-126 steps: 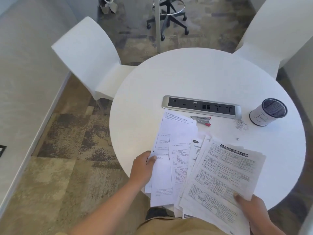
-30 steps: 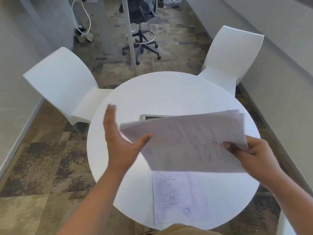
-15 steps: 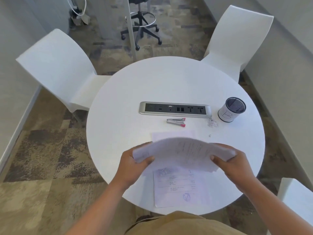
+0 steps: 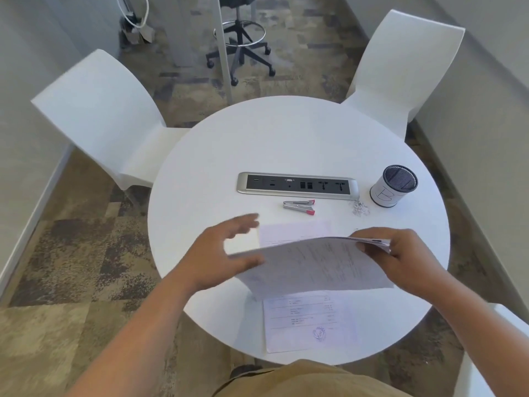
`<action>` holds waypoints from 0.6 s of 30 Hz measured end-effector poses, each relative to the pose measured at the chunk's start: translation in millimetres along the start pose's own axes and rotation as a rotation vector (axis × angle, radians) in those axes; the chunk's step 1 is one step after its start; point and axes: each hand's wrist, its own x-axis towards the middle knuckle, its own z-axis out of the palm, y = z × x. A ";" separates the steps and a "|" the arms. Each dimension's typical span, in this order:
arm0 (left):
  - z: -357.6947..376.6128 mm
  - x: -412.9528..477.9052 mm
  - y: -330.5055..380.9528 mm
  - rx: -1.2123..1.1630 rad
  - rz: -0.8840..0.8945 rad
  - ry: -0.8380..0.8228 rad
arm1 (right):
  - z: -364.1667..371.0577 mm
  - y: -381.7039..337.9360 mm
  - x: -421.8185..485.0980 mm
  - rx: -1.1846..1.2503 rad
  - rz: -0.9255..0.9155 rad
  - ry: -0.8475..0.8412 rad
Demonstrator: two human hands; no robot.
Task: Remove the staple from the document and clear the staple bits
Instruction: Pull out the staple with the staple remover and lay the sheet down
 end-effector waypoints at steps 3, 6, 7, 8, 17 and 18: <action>5.4 4.6 25.1 0.304 0.010 -0.263 | -1.5 -15.7 11.8 0.006 -0.059 -0.061; 17.6 6.9 30.6 0.252 0.023 -0.239 | 2.9 -26.4 20.8 0.038 -0.070 -0.048; 20.3 6.5 26.5 0.236 0.019 -0.190 | 4.5 -26.3 22.7 0.064 -0.052 -0.036; 22.0 4.8 21.3 0.238 0.010 -0.152 | 5.4 -25.2 23.2 0.103 -0.022 -0.027; -5.0 -20.3 -23.6 -0.284 -0.233 0.152 | 66.5 65.9 -3.8 -0.004 0.536 0.100; -7.9 -20.8 -27.5 -0.306 -0.252 0.163 | 76.3 74.9 -10.9 -0.080 0.601 0.067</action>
